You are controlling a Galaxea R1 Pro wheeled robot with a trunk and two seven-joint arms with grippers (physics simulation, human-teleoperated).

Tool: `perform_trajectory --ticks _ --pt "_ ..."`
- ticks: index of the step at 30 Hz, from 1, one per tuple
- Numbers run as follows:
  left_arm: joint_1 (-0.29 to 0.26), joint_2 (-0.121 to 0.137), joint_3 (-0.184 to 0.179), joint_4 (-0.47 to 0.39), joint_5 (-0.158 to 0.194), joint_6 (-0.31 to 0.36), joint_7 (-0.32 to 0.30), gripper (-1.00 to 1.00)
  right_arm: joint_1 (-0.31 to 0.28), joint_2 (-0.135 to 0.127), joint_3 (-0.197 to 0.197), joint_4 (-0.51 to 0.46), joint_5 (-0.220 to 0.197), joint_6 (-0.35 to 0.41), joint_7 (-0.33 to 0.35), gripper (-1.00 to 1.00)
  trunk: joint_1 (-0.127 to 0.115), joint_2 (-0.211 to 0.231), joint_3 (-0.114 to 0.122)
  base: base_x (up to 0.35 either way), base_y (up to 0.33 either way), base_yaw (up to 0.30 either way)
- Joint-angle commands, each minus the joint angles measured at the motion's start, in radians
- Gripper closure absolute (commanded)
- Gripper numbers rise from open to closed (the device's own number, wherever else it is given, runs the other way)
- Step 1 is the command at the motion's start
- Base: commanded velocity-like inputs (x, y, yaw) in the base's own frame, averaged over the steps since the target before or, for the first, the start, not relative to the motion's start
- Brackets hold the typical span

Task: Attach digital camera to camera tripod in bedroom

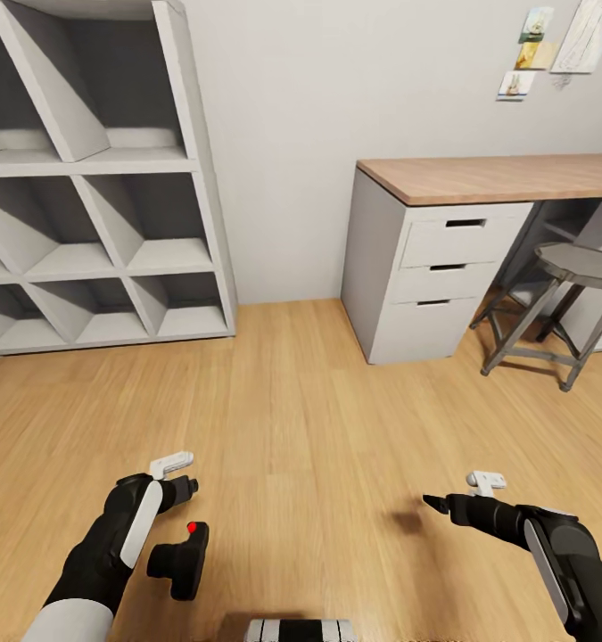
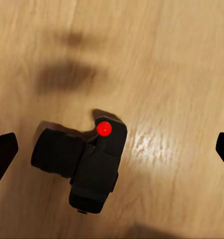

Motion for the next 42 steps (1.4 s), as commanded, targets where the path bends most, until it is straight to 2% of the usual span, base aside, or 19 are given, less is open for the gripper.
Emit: perform_trajectory --ticks 1,42 --pt "0.000 0.000 0.000 -0.001 0.011 0.003 0.008 -1.00 -0.001 0.000 -0.002 -0.001 0.000 0.006 0.004 -1.00 0.000 -0.001 -0.005 0.000 0.000 0.000" --pt "0.000 -0.001 -0.001 0.004 0.010 0.003 0.009 -1.00 -0.001 -0.001 -0.002 -0.003 0.009 0.007 0.005 -1.00 0.019 -0.010 -0.163 0.000 0.000 0.000"
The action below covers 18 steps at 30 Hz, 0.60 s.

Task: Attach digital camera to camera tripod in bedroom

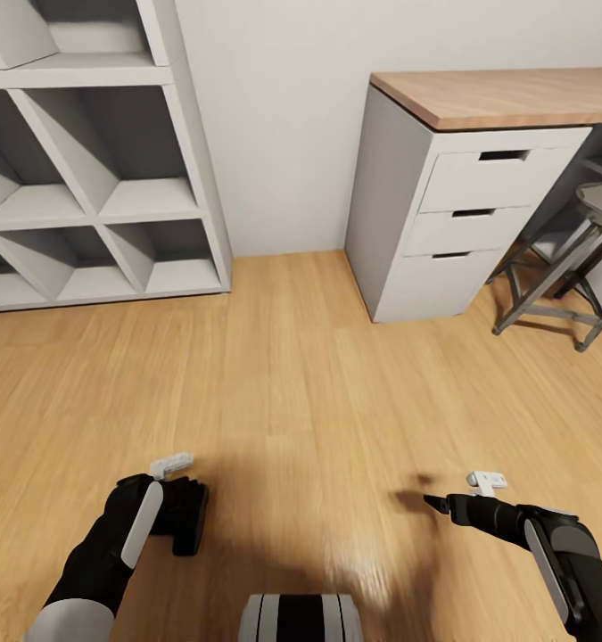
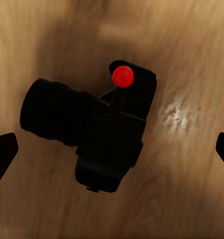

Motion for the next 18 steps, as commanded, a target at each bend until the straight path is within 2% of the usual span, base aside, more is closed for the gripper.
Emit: perform_trajectory --ticks 1,7,13,17,18 --pt "0.000 0.000 0.000 -0.001 0.010 0.003 0.008 -1.00 0.000 0.000 -0.002 -0.001 0.000 0.006 0.005 -1.00 0.000 -0.001 -0.005 0.000 0.000 0.000" --pt "0.000 0.000 0.000 -0.001 0.010 0.003 0.008 -1.00 -0.001 -0.002 -0.002 -0.004 0.001 0.017 0.007 -1.00 0.003 -0.002 -0.028 0.000 0.000 0.000" --pt "0.000 -0.001 -0.001 -0.001 0.010 0.003 0.008 -1.00 -0.001 -0.003 -0.004 -0.023 -0.002 0.074 0.016 -1.00 0.006 -0.003 -0.051 0.000 0.000 0.000" --pt "0.000 -0.001 -0.001 -0.001 0.009 0.003 0.008 -1.00 0.000 -0.008 -0.004 -0.070 -0.005 0.134 0.043 -1.00 0.007 -0.004 -0.067 0.000 0.000 0.000" --pt "0.000 -0.001 -0.001 -0.001 0.009 0.003 0.008 -1.00 0.006 -0.029 -0.005 -0.107 -0.006 0.179 0.107 -1.00 0.008 -0.005 -0.070 0.000 0.000 0.000"
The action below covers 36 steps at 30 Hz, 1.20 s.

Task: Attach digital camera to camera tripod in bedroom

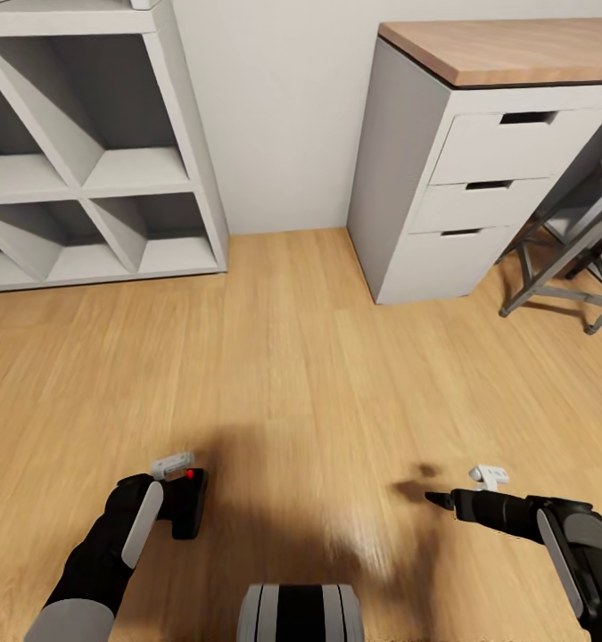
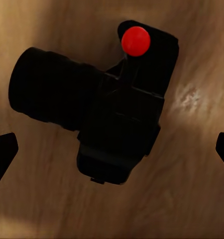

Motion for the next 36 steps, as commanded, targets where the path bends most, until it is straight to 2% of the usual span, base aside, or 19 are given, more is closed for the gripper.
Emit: perform_trajectory --ticks 1,4,9,25,36 --pt "0.000 0.000 0.000 -0.001 0.011 0.003 0.008 -1.00 0.002 -0.009 -0.001 -0.009 0.003 0.017 0.038 -1.00 0.000 -0.001 -0.005 0.000 0.000 0.000" --pt "0.000 0.000 0.000 -0.001 0.011 0.003 0.008 -1.00 0.004 -0.021 -0.002 -0.016 0.007 0.026 0.085 -1.00 0.002 -0.001 -0.016 0.000 0.000 0.000" --pt "0.000 0.000 0.000 -0.001 0.011 0.003 0.008 -1.00 0.005 -0.027 -0.002 -0.018 0.009 0.030 0.110 -1.00 0.004 -0.002 -0.036 0.000 0.000 0.000" --pt "0.000 0.000 0.000 -0.003 0.011 0.004 0.008 -1.00 0.005 -0.029 -0.014 -0.019 0.009 0.028 0.117 -1.00 0.011 -0.006 -0.097 0.000 0.000 0.000" --pt "0.000 0.000 0.000 -0.005 0.011 0.005 0.008 -1.00 0.005 -0.031 -0.016 -0.019 0.009 0.029 0.118 -1.00 0.011 -0.006 -0.097 0.000 0.000 0.000"
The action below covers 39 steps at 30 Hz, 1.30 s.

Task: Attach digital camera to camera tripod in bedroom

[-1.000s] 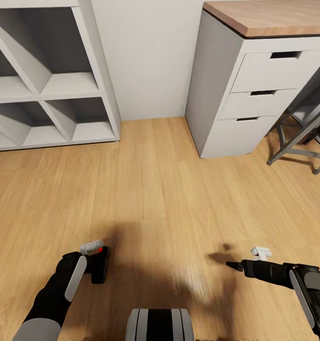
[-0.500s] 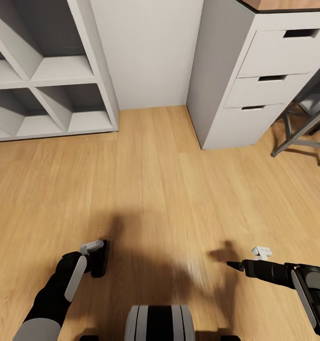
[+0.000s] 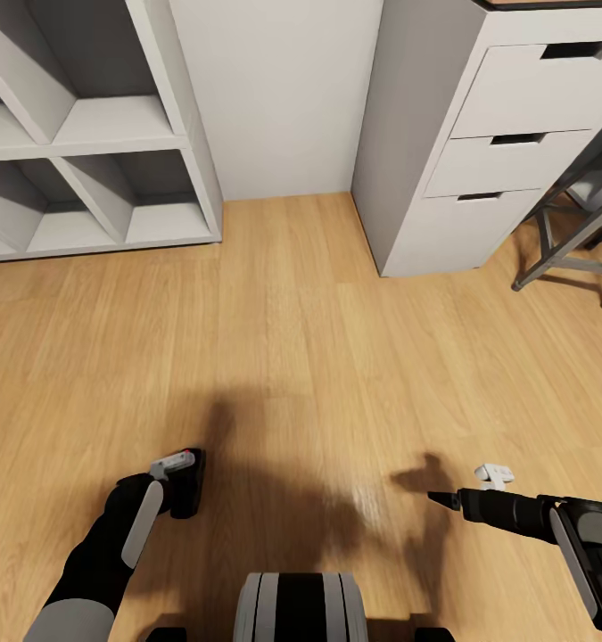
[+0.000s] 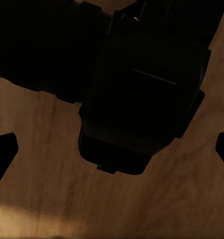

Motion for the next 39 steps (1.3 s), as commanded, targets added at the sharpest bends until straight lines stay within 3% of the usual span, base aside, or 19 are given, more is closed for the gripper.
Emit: perform_trajectory --ticks 1,13,26,39 --pt "0.000 0.000 0.000 -0.001 0.011 0.003 0.008 -1.00 -0.001 0.000 -0.001 -0.001 0.001 0.006 0.004 -1.00 0.000 0.000 -0.001 0.000 0.000 0.000" --pt "0.000 0.000 -0.007 -0.001 0.011 0.007 0.009 -1.00 -0.001 0.001 -0.001 -0.003 0.002 -0.002 0.003 -1.00 0.000 0.000 -0.001 0.000 0.000 0.000" --pt "0.000 0.000 -0.065 -0.001 0.011 0.010 0.009 -1.00 -0.001 0.001 -0.001 0.000 0.002 -0.004 -0.006 -1.00 0.000 0.000 -0.001 -0.015 0.010 0.000" --pt "0.000 0.002 -0.069 -0.001 0.010 0.012 0.010 -1.00 -0.001 0.001 -0.001 0.000 0.002 -0.004 -0.050 -1.00 0.000 0.000 -0.001 -0.077 0.068 0.000"
